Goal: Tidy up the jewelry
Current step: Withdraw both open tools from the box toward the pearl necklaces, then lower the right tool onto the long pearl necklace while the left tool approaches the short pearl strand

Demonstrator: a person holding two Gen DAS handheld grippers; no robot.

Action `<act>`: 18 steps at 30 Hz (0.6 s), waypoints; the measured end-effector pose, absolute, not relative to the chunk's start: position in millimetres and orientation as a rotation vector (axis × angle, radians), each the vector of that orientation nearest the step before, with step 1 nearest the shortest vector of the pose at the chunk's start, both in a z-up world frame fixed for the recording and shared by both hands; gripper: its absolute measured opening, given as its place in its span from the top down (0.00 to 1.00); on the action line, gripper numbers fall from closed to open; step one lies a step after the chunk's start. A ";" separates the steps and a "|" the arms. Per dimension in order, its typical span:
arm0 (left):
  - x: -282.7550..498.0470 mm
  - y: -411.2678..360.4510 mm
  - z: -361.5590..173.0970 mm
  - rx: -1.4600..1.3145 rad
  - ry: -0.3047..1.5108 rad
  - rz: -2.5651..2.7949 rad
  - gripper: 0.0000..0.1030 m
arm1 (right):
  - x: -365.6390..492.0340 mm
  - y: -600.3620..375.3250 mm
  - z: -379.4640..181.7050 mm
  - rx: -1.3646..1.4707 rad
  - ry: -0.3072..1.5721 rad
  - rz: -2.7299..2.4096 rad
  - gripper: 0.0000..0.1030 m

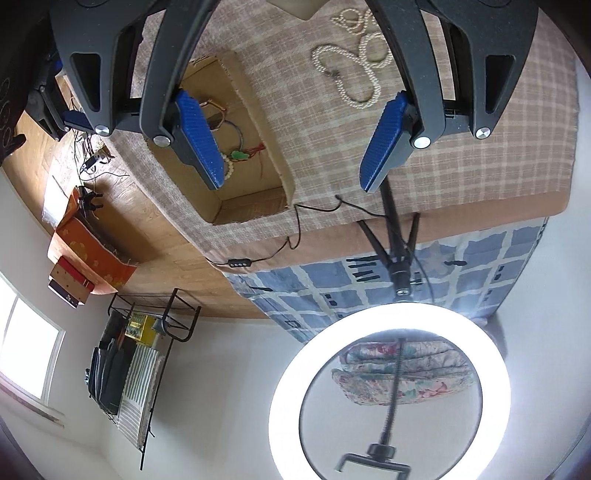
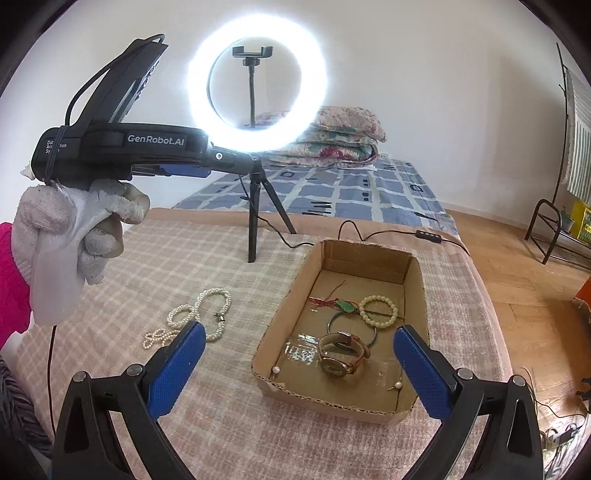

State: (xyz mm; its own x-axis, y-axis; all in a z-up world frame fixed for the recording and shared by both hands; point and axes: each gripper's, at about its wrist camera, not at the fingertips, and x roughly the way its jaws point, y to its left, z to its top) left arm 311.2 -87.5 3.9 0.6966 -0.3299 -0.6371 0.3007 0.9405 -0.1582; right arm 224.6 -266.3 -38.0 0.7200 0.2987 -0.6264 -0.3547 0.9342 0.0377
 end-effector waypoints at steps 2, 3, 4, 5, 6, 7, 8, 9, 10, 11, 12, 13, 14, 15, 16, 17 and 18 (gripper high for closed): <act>305.0 -67.1 4.0 -0.049 0.718 -0.333 0.24 | 225.2 -260.1 -36.9 -0.083 0.677 0.373 0.01; 302.0 -56.8 3.0 -0.054 0.719 -0.322 0.24 | 226.6 -257.9 -37.2 -0.084 0.677 0.375 0.02; 298.9 -46.9 1.7 -0.057 0.722 -0.312 0.24 | 228.2 -255.3 -37.3 -0.086 0.678 0.374 0.03; 295.4 -37.2 -0.1 -0.061 0.724 -0.303 0.24 | 230.1 -253.2 -37.2 -0.085 0.678 0.373 0.04; 292.0 -28.6 -2.2 -0.064 0.727 -0.296 0.24 | 230.8 -251.1 -36.9 -0.078 0.680 0.376 0.04; 287.8 -19.5 -5.0 -0.066 0.733 -0.289 0.24 | 233.6 -250.0 -37.2 -0.066 0.687 0.378 0.07; 283.8 -12.0 -8.2 -0.068 0.737 -0.284 0.24 | 236.6 -249.3 -37.8 -0.052 0.696 0.380 0.07; 279.5 -5.1 -12.1 -0.070 0.744 -0.280 0.24 | 239.9 -247.8 -38.3 -0.038 0.705 0.379 0.07; 275.6 1.7 -17.0 -0.072 0.753 -0.278 0.24 | 242.7 -246.5 -39.1 -0.021 0.714 0.382 0.07; 272.2 8.3 -22.5 -0.075 0.767 -0.276 0.24 | 246.0 -246.0 -39.8 -0.005 0.727 0.386 0.12; 268.4 14.6 -29.5 -0.079 0.785 -0.274 0.24 | 250.4 -244.2 -41.6 0.015 0.746 0.395 0.16; 264.5 19.0 -35.8 -0.082 0.800 -0.276 0.24 | 253.8 -242.9 -43.3 0.033 0.766 0.401 0.21; 261.2 23.5 -42.5 -0.082 0.817 -0.282 0.24 | 257.2 -240.6 -45.3 0.053 0.783 0.407 0.22; 257.5 27.0 -49.5 -0.077 0.834 -0.287 0.24 | 260.5 -237.9 -47.5 0.073 0.795 0.414 0.22; 254.4 29.8 -54.5 -0.070 0.844 -0.292 0.25 | 263.0 -235.0 -49.9 0.089 0.808 0.420 0.23; 251.2 31.6 -60.7 -0.061 0.857 -0.298 0.24 | 265.9 -230.6 -52.7 0.102 0.827 0.434 0.27; 248.3 32.9 -66.3 -0.056 0.870 -0.303 0.24 | 269.3 -224.9 -55.6 0.109 0.847 0.451 0.29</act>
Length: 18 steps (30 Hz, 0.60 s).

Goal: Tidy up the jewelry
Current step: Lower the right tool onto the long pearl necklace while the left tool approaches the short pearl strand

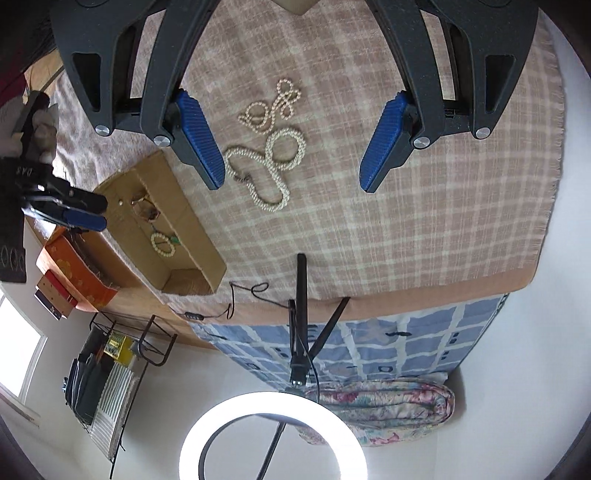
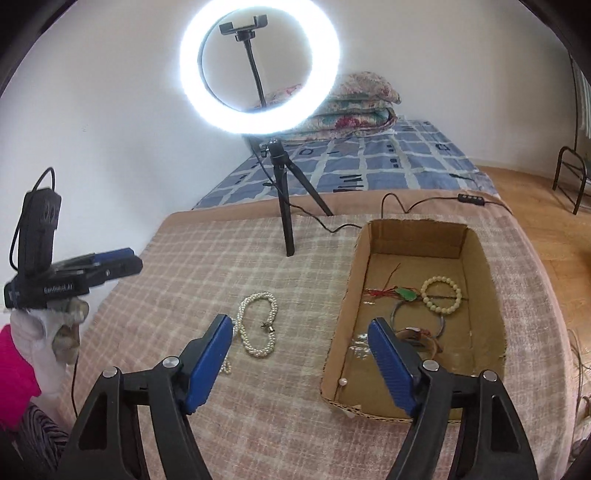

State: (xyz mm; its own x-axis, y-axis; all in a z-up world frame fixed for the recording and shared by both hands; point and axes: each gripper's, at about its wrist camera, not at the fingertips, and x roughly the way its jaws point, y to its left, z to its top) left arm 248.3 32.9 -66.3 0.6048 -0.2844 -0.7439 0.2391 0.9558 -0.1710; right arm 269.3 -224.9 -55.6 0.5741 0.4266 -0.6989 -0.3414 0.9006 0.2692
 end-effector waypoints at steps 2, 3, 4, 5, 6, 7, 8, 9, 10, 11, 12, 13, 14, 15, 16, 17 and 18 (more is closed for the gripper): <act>244.5 35.5 -78.1 -0.059 0.901 -0.318 0.25 | 273.6 -211.7 -61.7 0.100 0.876 0.475 0.35; 243.3 36.2 -83.6 -0.063 0.914 -0.327 0.25 | 276.2 -204.3 -64.0 0.093 0.888 0.484 0.35; 241.4 36.6 -87.9 -0.068 0.925 -0.337 0.25 | 279.2 -196.8 -66.5 0.089 0.897 0.493 0.36; 239.9 36.6 -92.6 -0.071 0.937 -0.349 0.27 | 282.4 -190.0 -68.9 0.088 0.908 0.503 0.37; 238.9 36.2 -96.7 -0.073 0.948 -0.362 0.29 | 286.4 -183.2 -71.5 0.087 0.924 0.511 0.38; 237.8 34.8 -101.5 -0.072 0.962 -0.375 0.31 | 290.1 -177.2 -74.3 0.086 0.941 0.515 0.41; 236.6 33.7 -106.0 -0.071 0.973 -0.387 0.31 | 293.8 -172.1 -76.7 0.087 0.953 0.516 0.42; 235.1 32.5 -109.9 -0.071 0.983 -0.398 0.31 | 297.1 -166.7 -79.5 0.090 0.962 0.522 0.42; 234.3 31.7 -114.6 -0.071 0.996 -0.407 0.31 | 300.9 -161.7 -82.6 0.095 0.973 0.529 0.44; 233.9 31.0 -119.7 -0.071 1.009 -0.411 0.31 | 305.4 -157.4 -85.2 0.104 0.985 0.535 0.45; 234.0 30.3 -124.3 -0.072 1.022 -0.416 0.31 | 309.8 -153.2 -88.6 0.116 0.997 0.538 0.46; 234.1 29.4 -129.8 -0.073 1.037 -0.422 0.31 | 314.4 -149.4 -91.8 0.132 1.007 0.542 0.48; 234.0 28.4 -134.6 -0.072 1.050 -0.425 0.31 | 318.5 -147.3 -94.9 0.149 1.017 0.546 0.49; 233.8 27.6 -139.5 -0.072 1.061 -0.427 0.31 | 322.8 -144.6 -98.6 0.166 1.028 0.548 0.49; 234.2 27.2 -143.1 -0.072 1.069 -0.429 0.31 | 326.8 -141.9 -102.5 0.181 1.040 0.549 0.51; 233.8 26.9 -147.4 -0.071 1.078 -0.433 0.31 | 330.6 -139.4 -105.7 0.196 1.052 0.551 0.53; 233.5 25.8 -151.2 -0.066 1.086 -0.436 0.31 | 334.4 -137.2 -110.0 0.209 1.066 0.553 0.55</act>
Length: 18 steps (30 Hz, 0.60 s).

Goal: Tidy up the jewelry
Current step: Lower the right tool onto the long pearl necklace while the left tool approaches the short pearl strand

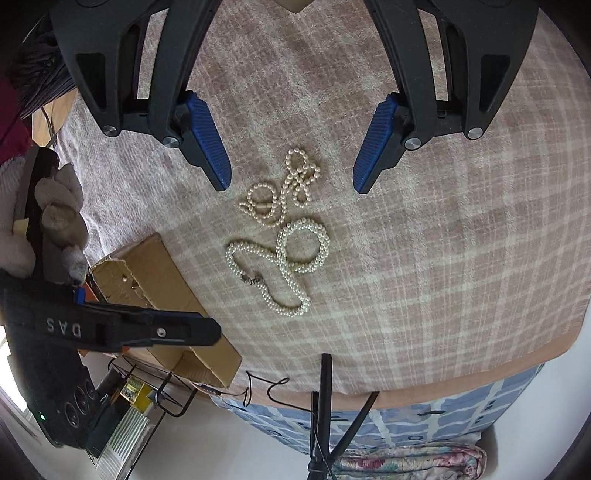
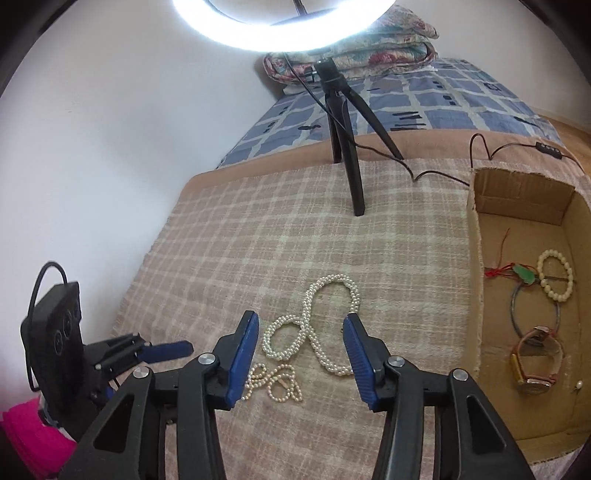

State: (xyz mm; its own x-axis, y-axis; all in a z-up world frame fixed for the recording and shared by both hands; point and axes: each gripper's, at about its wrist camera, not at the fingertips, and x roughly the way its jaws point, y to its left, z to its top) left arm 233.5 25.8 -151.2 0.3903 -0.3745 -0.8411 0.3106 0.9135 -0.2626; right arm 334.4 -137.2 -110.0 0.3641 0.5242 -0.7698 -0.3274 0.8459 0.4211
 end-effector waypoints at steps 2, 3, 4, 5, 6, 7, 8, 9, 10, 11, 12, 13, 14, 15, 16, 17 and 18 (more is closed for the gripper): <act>234.0 24.4 -156.9 -0.050 1.094 -0.437 0.31 | 340.7 -132.9 -117.4 0.229 1.090 0.555 0.56; 234.3 23.8 -159.2 -0.043 1.096 -0.435 0.31 | 343.7 -129.7 -121.7 0.235 1.101 0.557 0.56; 235.0 23.7 -161.1 -0.042 1.098 -0.436 0.31 | 347.0 -127.3 -125.3 0.239 1.114 0.559 0.58; 235.5 23.4 -162.9 -0.044 1.102 -0.438 0.31 | 349.7 -124.7 -129.6 0.241 1.127 0.560 0.59; 235.6 22.8 -164.7 -0.043 1.104 -0.440 0.31 | 352.2 -122.4 -133.3 0.242 1.140 0.560 0.59; 235.7 21.8 -165.7 -0.039 1.106 -0.443 0.31 | 355.2 -119.9 -136.6 0.245 1.150 0.559 0.60; 235.8 20.2 -166.9 -0.028 1.106 -0.444 0.31 | 357.8 -118.5 -140.0 0.248 1.160 0.558 0.61; 235.7 18.5 -168.4 -0.019 1.106 -0.446 0.31 | 360.0 -116.9 -143.8 0.253 1.169 0.558 0.61; 236.1 17.0 -170.1 -0.016 1.107 -0.449 0.32 | 362.8 -115.8 -146.7 0.255 1.176 0.555 0.62; 236.6 15.5 -172.1 -0.015 1.111 -0.454 0.36 | 365.2 -114.7 -150.1 0.256 1.182 0.549 0.63; 237.5 13.4 -174.5 -0.009 1.117 -0.457 0.39 | 367.3 -113.5 -153.8 0.257 1.188 0.544 0.63; 237.9 11.7 -176.3 -0.002 1.121 -0.459 0.41 | 369.6 -112.5 -157.7 0.260 1.195 0.541 0.64; 238.1 10.0 -178.2 0.004 1.124 -0.461 0.41 | 371.9 -111.8 -161.6 0.262 1.201 0.538 0.65; 238.4 8.2 -180.3 0.011 1.126 -0.462 0.41 | 373.6 -110.7 -165.2 0.263 1.208 0.534 0.65; 239.0 6.6 -182.0 0.019 1.126 -0.460 0.41 | 374.7 -108.9 -168.4 0.261 1.213 0.532 0.65; 239.7 4.9 -183.6 0.026 1.127 -0.460 0.42 | 375.6 -107.0 -170.7 0.257 1.216 0.532 0.65; 240.6 3.6 -185.2 0.029 1.129 -0.463 0.42 | 376.4 -104.8 -173.0 0.250 1.220 0.533 0.65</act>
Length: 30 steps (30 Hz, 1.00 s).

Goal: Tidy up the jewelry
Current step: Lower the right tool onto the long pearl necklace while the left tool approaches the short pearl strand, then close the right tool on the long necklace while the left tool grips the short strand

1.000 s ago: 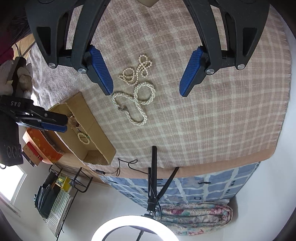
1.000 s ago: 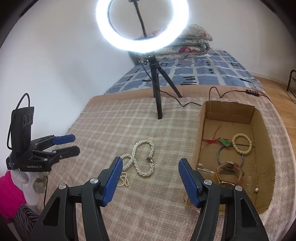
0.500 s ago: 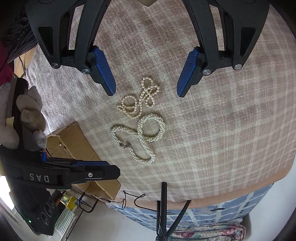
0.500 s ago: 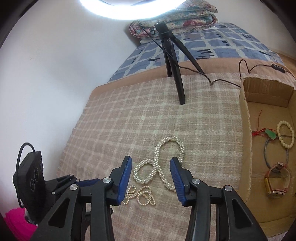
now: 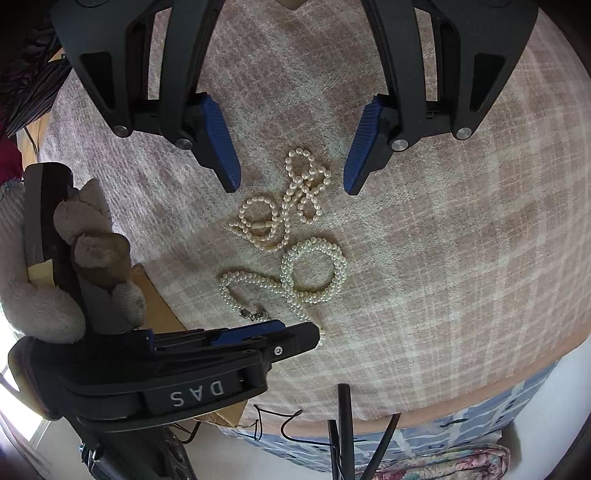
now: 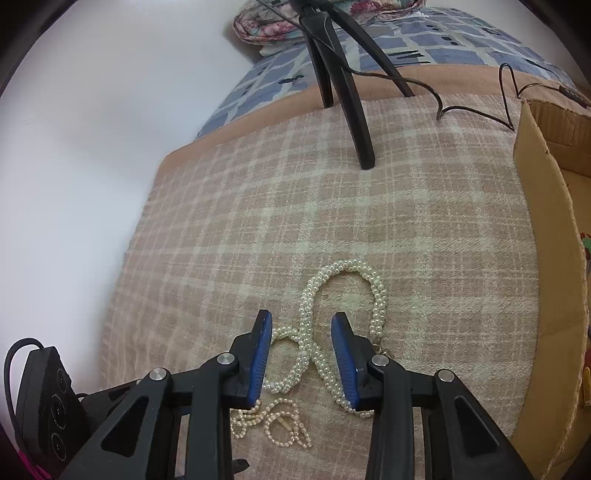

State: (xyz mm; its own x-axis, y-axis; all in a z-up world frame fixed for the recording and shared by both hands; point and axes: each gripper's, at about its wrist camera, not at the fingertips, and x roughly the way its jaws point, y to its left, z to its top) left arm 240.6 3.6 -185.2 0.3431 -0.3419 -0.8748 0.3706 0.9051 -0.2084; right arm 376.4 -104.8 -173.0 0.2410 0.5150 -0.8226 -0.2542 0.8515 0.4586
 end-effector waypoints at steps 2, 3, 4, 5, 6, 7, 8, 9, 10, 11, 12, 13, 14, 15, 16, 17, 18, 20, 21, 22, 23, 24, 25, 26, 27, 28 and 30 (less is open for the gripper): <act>242.4 1.2 -187.9 0.039 1.131 -0.461 0.42 | 377.9 -100.4 -176.6 0.235 1.226 0.533 0.66; 243.2 0.5 -189.5 0.043 1.132 -0.461 0.42 | 378.9 -98.8 -178.5 0.230 1.229 0.531 0.66; 244.3 -0.1 -191.3 0.045 1.136 -0.460 0.45 | 380.1 -97.5 -180.5 0.226 1.232 0.529 0.66; 245.5 -0.6 -193.2 0.046 1.141 -0.461 0.48 | 381.3 -96.3 -182.6 0.225 1.234 0.525 0.66; 246.7 -1.5 -194.8 0.051 1.143 -0.461 0.48 | 382.4 -95.6 -184.5 0.224 1.236 0.523 0.67; 246.8 -2.0 -195.9 0.057 1.141 -0.461 0.48 | 383.2 -95.0 -186.5 0.222 1.238 0.521 0.67; 247.1 -2.7 -197.2 0.062 1.140 -0.461 0.48 | 384.1 -94.0 -188.0 0.219 1.239 0.519 0.67; 247.4 -3.6 -198.7 0.068 1.140 -0.458 0.49 | 385.3 -92.1 -190.0 0.216 1.241 0.519 0.67; 247.7 -4.5 -199.9 0.075 1.139 -0.454 0.51 | 386.8 -90.7 -191.5 0.214 1.242 0.518 0.67; 248.2 -5.6 -200.5 0.079 1.137 -0.450 0.53 | 387.2 -89.2 -193.2 0.213 1.243 0.517 0.68; 248.7 -5.7 -201.0 0.080 1.134 -0.447 0.54 | 388.1 -88.3 -194.5 0.212 1.245 0.515 0.68; 248.7 -6.8 -201.5 0.080 1.132 -0.443 0.58 | 388.6 -86.6 -195.5 0.211 1.246 0.513 0.68; 249.0 -6.8 -202.0 0.080 1.129 -0.439 0.61 | 389.2 -86.0 -196.0 0.209 1.247 0.510 0.68; 248.9 -6.7 -202.3 0.080 1.125 -0.434 0.63 | 389.7 -85.1 -197.0 0.206 1.249 0.506 0.69; 248.8 -6.2 -202.8 0.079 1.123 -0.432 0.67 | 390.5 -84.2 -197.7 0.203 1.251 0.502 0.69; 248.5 -5.4 -202.7 0.079 1.120 -0.429 0.71 | 392.5 -81.5 -198.9 0.199 1.252 0.499 0.70; 249.0 -4.7 -202.9 0.079 1.117 -0.423 0.74 | 392.9 -80.1 -199.4 0.191 1.253 0.495 0.70; 249.6 -1.5 -203.4 0.076 1.114 -0.410 0.85 | 393.4 -75.4 -200.3 0.165 1.253 0.481 0.74; 250.6 0.6 -203.7 0.070 1.114 -0.404 0.86 | 393.4 -73.5 -200.8 0.151 1.251 0.472 0.76; 251.7 2.0 -204.4 0.065 1.113 -0.399 0.88 | 393.6 -71.4 -201.3 0.138 1.247 0.464 0.80; 251.8 4.4 -204.7 0.066 1.110 -0.396 0.90 | 394.0 -67.4 -201.9 0.128 1.243 0.458 0.85; 251.3 4.3 -204.4 0.071 1.106 -0.392 0.91 | 393.8 -66.9 -202.0 0.123 1.239 0.456 0.86; 249.9 4.3 -203.7 0.075 1.103 -0.390 0.92 | 392.9 -66.4 -201.5 0.124 1.235 0.453 0.91; 248.5 3.9 -202.9 0.077 1.102 -0.387 0.93 | 392.2 -67.5 -201.3 0.128 1.231 0.452 0.94; 247.7 4.0 -202.2 0.075 1.101 -0.386 0.94 | 391.4 -68.5 -200.9 0.136 1.226 0.454 0.94; 246.9 3.7 -201.2 0.071 1.102 -0.385 0.94 | 389.7 -70.2 -199.8 0.141 1.221 0.454 0.94; 244.3 5.5 -198.3 0.060 1.101 -0.384 0.94 | 386.3 -73.0 -196.3 0.157 1.205 0.454 0.94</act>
State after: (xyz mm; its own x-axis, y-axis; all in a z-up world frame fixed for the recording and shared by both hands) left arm 244.3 5.5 -198.3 0.3939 -0.2725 -0.8779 0.3318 0.9328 -0.1406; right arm 386.3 -73.0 -196.3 0.2813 0.4190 -0.8633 -0.2548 0.9000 0.3538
